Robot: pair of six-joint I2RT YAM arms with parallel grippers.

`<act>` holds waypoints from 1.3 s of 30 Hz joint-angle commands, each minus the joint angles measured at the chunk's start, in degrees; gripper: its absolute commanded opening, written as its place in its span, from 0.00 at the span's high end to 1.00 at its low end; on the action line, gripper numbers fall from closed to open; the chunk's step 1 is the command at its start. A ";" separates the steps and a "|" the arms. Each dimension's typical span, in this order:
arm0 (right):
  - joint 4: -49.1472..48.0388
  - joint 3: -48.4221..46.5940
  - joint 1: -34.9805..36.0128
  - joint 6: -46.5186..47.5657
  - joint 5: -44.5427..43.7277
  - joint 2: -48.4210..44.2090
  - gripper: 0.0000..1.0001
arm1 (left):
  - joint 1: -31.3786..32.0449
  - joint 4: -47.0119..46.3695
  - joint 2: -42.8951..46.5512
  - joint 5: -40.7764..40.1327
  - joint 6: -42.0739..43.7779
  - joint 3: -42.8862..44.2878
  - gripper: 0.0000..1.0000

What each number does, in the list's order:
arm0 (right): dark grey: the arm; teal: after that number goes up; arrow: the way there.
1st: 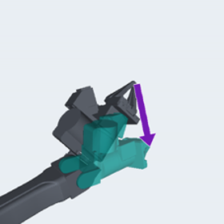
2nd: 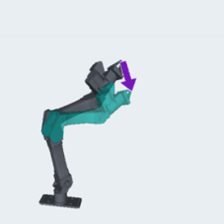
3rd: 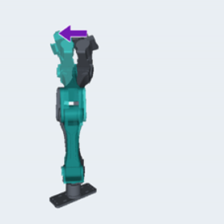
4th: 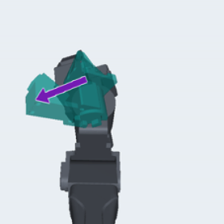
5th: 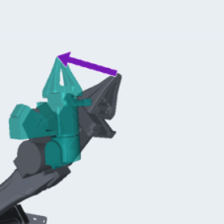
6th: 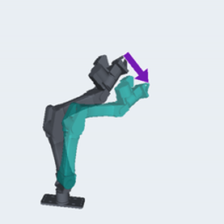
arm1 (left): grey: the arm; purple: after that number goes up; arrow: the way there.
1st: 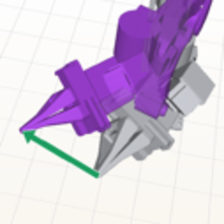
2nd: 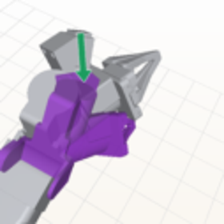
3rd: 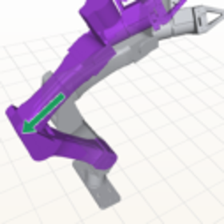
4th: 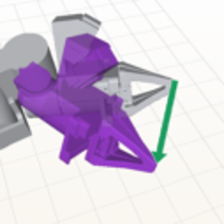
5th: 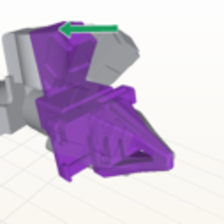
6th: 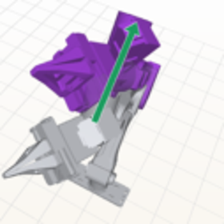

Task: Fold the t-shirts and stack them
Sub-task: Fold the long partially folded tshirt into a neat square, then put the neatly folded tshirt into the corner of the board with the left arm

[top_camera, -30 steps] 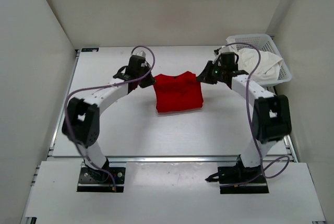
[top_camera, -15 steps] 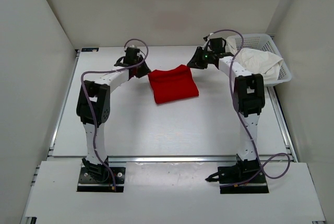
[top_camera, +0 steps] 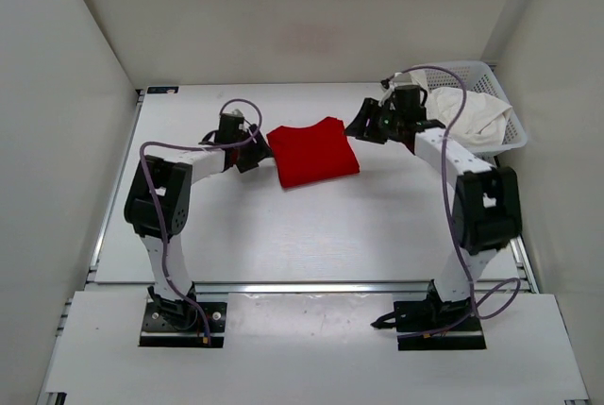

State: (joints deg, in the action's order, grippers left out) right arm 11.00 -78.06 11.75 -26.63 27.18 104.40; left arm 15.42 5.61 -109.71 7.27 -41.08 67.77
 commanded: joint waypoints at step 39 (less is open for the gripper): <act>-16.29 36.84 12.07 -2.46 6.84 -23.80 0.54 | -36.07 -8.34 -18.25 5.92 -16.05 18.96 0.98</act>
State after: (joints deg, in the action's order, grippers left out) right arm -4.27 -41.69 23.46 -29.19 33.91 83.18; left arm -20.62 -3.36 -126.17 12.93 -55.66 82.15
